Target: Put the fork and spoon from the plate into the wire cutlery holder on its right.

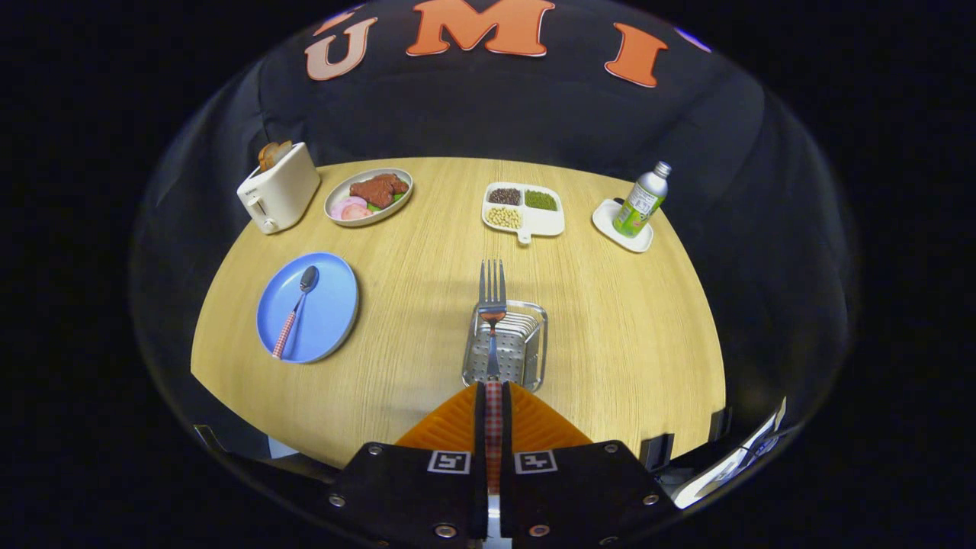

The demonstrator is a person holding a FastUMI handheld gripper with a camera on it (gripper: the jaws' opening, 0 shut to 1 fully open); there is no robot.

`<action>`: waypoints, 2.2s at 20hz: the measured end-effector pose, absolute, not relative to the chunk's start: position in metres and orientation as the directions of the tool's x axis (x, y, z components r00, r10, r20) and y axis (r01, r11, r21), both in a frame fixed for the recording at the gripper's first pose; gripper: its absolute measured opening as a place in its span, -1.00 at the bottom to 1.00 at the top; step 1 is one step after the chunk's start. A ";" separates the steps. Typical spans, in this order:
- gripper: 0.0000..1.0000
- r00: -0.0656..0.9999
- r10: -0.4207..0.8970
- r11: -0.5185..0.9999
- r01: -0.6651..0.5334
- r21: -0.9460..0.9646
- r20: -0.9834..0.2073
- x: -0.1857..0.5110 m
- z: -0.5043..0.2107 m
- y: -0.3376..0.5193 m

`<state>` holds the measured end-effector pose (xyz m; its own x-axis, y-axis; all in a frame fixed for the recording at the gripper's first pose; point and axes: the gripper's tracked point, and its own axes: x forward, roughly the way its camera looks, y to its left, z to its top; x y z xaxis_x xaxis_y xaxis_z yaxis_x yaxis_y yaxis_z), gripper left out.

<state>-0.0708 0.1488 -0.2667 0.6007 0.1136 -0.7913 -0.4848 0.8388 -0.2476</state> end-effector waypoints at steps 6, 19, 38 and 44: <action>-0.87 0.460 0.059 0.807 -0.545 -0.229 -0.886 -0.073 -0.278 0.135; -0.83 0.155 -0.086 0.802 -0.575 -0.161 -0.984 -0.057 -0.297 0.132; 0.54 0.372 0.322 0.820 -0.569 0.060 -0.871 -0.006 -0.251 0.212; 0.90 0.549 0.550 0.749 -0.657 0.081 -0.630 0.002 -0.187 0.261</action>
<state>0.0021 0.2611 -0.1875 0.5486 0.5497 -0.6300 -0.6573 0.7493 0.0814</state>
